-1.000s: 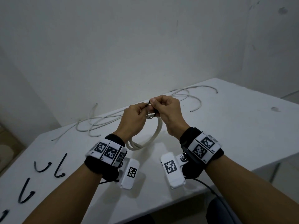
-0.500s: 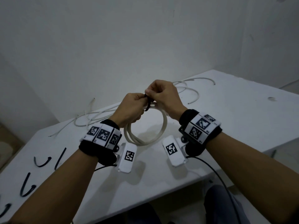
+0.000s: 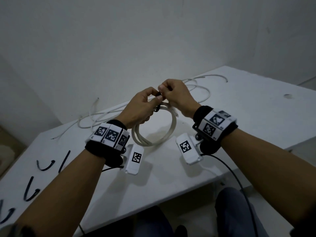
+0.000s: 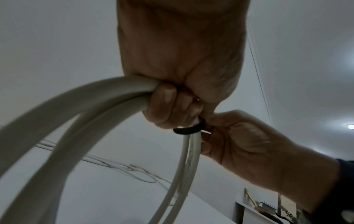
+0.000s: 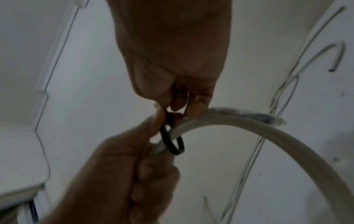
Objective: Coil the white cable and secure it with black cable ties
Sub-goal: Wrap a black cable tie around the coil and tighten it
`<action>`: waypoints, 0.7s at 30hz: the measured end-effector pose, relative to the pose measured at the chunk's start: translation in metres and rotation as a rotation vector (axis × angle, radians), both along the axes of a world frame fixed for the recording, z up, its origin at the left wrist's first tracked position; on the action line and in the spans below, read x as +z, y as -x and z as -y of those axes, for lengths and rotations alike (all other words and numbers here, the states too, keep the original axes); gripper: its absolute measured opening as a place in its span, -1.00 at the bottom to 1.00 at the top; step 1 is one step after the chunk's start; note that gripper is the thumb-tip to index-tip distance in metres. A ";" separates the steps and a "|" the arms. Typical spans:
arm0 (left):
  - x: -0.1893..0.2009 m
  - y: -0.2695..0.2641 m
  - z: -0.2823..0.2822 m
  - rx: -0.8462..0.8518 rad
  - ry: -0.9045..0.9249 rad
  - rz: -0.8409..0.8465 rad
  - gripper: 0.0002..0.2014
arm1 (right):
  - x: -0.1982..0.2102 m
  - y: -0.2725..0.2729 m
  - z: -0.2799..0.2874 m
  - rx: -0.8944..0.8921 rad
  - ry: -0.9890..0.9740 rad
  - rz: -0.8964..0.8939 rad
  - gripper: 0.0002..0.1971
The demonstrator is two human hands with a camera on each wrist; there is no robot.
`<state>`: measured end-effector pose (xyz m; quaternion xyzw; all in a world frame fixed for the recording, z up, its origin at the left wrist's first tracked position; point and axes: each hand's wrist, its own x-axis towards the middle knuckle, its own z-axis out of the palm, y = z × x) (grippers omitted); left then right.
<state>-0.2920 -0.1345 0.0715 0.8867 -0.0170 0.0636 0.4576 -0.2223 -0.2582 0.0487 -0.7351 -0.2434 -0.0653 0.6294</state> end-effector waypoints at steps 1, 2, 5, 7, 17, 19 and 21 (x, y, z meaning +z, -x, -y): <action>0.000 0.001 -0.001 0.002 0.006 -0.014 -0.84 | 0.004 -0.002 0.002 -0.021 -0.017 -0.001 -0.74; -0.001 0.002 -0.001 0.010 0.025 -0.031 -0.85 | 0.009 -0.004 0.005 -0.060 -0.018 0.009 -0.74; -0.001 0.004 -0.001 0.035 0.076 -0.064 -0.87 | 0.024 -0.007 0.008 -0.134 -0.016 0.046 -0.79; 0.001 0.002 0.001 0.048 0.074 -0.082 -0.85 | 0.025 -0.004 0.006 -0.134 -0.050 0.034 -0.77; 0.003 0.004 0.012 -0.033 -0.183 -0.152 -0.71 | 0.036 0.011 0.002 0.304 -0.151 -0.178 -0.70; 0.006 0.005 0.014 -0.055 -0.221 -0.192 -0.68 | 0.039 0.010 -0.002 0.330 -0.202 -0.281 -0.67; 0.008 0.007 0.015 -0.075 -0.228 -0.229 -0.66 | 0.041 0.009 -0.003 0.331 -0.229 -0.379 -0.65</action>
